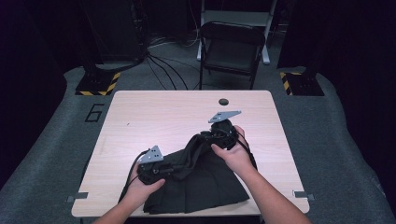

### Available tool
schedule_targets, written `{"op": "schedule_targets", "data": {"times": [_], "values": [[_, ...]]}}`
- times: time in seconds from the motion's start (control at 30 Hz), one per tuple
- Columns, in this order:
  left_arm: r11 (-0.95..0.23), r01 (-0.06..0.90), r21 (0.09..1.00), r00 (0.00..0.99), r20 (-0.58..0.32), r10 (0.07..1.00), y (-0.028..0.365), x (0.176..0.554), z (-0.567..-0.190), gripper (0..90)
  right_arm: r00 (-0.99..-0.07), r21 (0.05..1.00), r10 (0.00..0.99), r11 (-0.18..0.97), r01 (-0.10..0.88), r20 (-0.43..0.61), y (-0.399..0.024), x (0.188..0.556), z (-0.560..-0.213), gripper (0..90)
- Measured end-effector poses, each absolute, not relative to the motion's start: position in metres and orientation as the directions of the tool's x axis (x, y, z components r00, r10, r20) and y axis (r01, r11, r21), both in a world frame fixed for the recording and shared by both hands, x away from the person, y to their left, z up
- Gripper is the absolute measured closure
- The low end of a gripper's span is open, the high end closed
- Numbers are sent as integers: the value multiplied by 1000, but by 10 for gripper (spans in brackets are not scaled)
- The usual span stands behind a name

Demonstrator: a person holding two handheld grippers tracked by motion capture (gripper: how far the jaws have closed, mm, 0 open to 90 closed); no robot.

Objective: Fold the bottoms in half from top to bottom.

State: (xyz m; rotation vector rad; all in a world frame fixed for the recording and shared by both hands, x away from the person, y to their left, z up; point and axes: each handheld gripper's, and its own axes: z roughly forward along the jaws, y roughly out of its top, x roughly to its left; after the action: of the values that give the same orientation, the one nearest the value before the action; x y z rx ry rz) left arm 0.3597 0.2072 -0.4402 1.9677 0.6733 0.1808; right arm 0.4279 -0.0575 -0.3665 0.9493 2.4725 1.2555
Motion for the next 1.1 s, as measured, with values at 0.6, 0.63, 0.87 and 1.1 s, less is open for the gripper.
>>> {"op": "schedule_targets", "data": {"times": [0.6, 0.63, 0.87, 1.1], "values": [[-300, 310, 902, 806, -82, 587, 236, 392, -379, 829, -778, 817, 622, 401, 414, 89, -77, 418, -343, 801], [-312, 306, 899, 811, -75, 580, 237, 393, -376, 828, -781, 818, 619, 401, 412, 89, -78, 417, -342, 801], [-340, 279, 898, 837, -54, 545, 236, 387, -365, 829, -794, 825, 600, 398, 401, 96, -84, 406, -337, 801], [-352, 281, 893, 860, -71, 505, 235, 366, -373, 828, -818, 819, 564, 412, 399, 115, -94, 382, -347, 802]]}}
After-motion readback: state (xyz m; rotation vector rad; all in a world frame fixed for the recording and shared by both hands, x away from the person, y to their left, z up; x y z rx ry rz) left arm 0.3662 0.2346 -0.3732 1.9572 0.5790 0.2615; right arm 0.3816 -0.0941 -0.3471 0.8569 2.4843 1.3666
